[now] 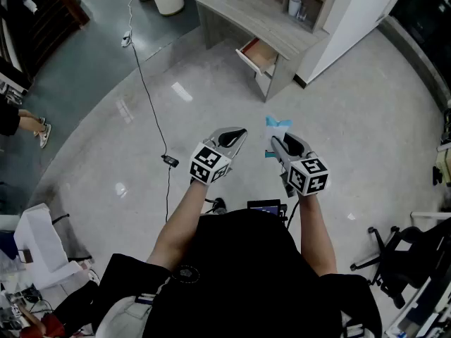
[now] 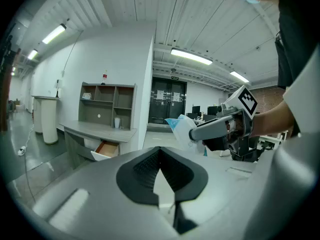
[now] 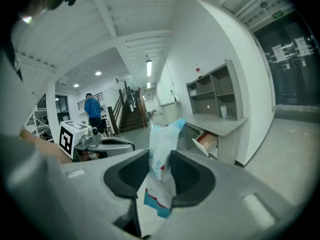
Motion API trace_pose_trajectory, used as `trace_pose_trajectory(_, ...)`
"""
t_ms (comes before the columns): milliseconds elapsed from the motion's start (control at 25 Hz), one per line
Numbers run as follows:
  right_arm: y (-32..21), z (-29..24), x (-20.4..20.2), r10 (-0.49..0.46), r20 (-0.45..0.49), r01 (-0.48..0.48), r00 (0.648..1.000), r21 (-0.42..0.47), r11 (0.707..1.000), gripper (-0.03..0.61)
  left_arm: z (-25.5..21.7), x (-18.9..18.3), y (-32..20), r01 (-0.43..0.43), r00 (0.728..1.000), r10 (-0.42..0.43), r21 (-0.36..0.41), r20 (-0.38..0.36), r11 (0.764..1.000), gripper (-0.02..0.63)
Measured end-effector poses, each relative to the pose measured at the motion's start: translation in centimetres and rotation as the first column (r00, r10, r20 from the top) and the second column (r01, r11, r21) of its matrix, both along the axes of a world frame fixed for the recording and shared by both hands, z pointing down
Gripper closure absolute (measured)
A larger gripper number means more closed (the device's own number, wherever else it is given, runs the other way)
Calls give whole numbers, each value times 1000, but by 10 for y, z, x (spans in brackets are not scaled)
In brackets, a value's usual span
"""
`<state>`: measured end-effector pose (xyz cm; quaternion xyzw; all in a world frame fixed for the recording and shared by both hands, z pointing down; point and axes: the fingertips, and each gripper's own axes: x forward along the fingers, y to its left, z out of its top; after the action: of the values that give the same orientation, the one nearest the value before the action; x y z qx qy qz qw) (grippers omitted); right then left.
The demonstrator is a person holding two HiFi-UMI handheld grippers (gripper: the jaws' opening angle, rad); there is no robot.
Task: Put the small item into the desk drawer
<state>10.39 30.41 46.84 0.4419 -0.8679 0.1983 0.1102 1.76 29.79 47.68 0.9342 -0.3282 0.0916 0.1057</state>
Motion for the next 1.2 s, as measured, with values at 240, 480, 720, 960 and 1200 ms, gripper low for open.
trace_pose_trajectory(240, 0, -2, 0, 8, 2, -8, 1000, 4, 1000, 443, -3, -1, 2, -2, 1000, 2, 8, 9, 1000, 613)
trace_pose_trajectory(480, 1, -1, 1, 12, 9, -12, 1000, 5, 1000, 443, -3, -3, 1, 10, 1000, -10, 10, 9, 1000, 612)
trace_pose_trajectory(720, 1, 0, 5, 29, 25, -29, 999, -4, 1000, 443, 0, -3, 1, 12, 1000, -12, 0, 5, 1000, 612)
trace_pose_trajectory(960, 1, 1, 14, 31, 35, -31, 999, -4, 1000, 443, 1, 5, 1, 15, 1000, -15, -3, 10, 1000, 612)
trace_pose_trajectory(1200, 0, 3, 29, 23, 54, -23, 998, -9, 1000, 443, 5, 19, 0, 29, 999, -28, -12, 24, 1000, 612)
